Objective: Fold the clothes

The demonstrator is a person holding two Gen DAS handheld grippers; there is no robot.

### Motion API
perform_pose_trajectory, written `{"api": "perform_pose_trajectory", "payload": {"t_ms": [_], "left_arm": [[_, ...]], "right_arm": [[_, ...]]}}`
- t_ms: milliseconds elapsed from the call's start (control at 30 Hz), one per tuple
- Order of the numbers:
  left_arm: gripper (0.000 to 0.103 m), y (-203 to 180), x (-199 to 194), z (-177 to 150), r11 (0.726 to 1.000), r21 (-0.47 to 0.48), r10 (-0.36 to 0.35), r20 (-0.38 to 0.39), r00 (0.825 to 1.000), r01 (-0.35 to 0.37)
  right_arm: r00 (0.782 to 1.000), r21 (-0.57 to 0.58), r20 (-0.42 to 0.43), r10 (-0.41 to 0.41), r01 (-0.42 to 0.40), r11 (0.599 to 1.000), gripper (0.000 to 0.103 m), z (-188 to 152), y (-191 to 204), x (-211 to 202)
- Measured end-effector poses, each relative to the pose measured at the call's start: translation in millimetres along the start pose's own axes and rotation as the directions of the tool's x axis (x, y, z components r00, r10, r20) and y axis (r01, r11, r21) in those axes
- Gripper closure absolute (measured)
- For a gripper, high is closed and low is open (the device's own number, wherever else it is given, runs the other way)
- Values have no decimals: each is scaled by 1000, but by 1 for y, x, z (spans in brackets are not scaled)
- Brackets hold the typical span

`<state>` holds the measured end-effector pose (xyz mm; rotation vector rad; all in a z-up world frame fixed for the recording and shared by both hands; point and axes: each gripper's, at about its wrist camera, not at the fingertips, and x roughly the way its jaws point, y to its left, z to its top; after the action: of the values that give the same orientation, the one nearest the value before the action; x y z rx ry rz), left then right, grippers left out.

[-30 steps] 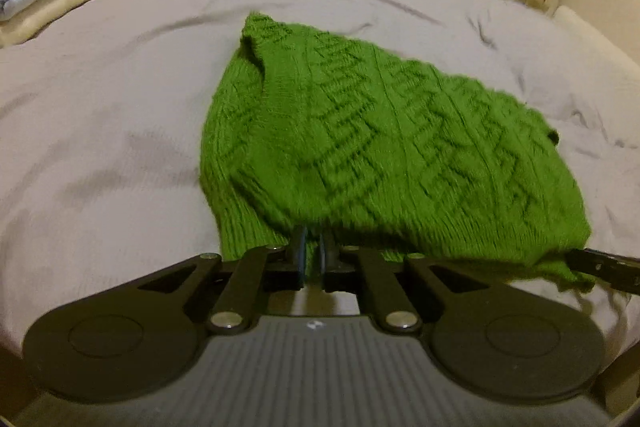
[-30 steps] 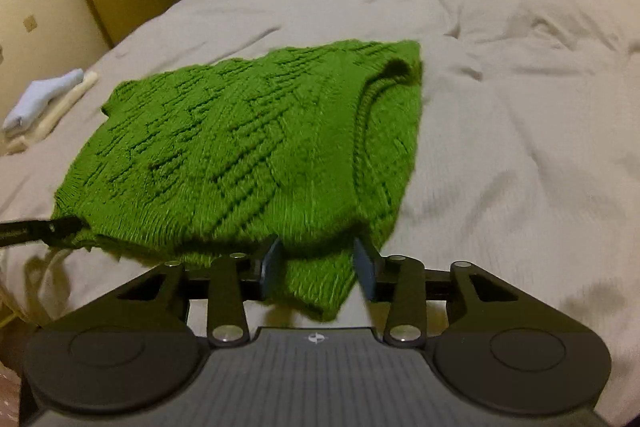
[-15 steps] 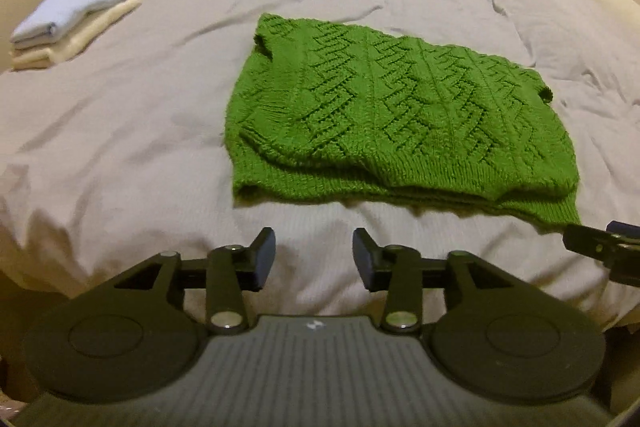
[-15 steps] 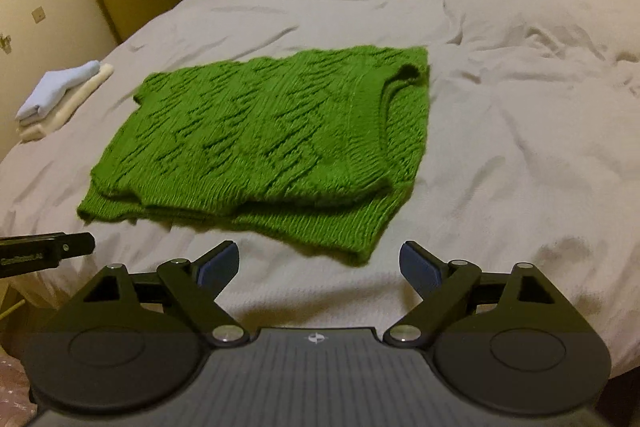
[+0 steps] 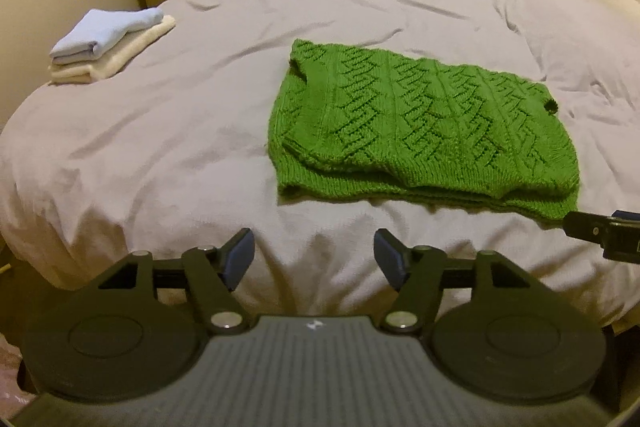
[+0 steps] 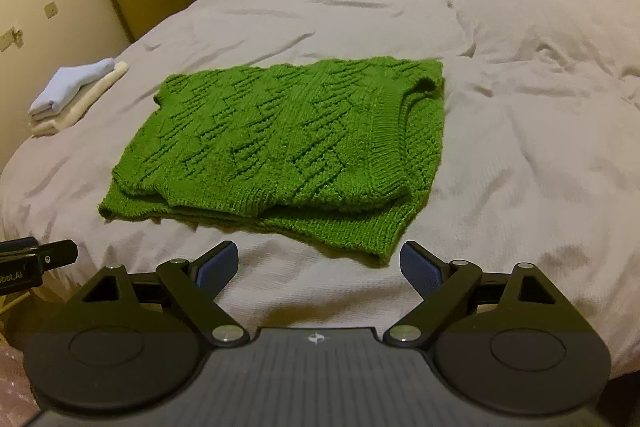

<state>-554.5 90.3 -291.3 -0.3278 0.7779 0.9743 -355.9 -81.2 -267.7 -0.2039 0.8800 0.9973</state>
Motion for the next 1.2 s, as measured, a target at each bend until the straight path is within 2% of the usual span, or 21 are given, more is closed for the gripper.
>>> {"api": "perform_pose_trajectory", "payload": {"t_ms": [267, 367, 667, 1033, 1200], "left_arm": [[40, 0, 0, 2, 999, 32, -44, 9, 999, 44], [38, 1, 0, 2, 998, 24, -61, 13, 998, 61], [24, 1, 1, 1, 995, 17, -98, 17, 995, 97], [23, 4, 11, 3, 993, 11, -116, 1, 993, 116], [23, 6, 20, 2, 995, 6, -101, -21, 995, 101]], "right_arm": [[999, -2, 3, -37, 37, 999, 12, -8, 14, -11], [998, -20, 11, -54, 54, 998, 2, -8, 18, -15], [995, -45, 9, -99, 100, 994, 2, -6, 23, -22], [993, -78, -39, -113, 109, 991, 2, -6, 29, -8], [992, -85, -53, -112, 108, 991, 2, -5, 30, -1]]}}
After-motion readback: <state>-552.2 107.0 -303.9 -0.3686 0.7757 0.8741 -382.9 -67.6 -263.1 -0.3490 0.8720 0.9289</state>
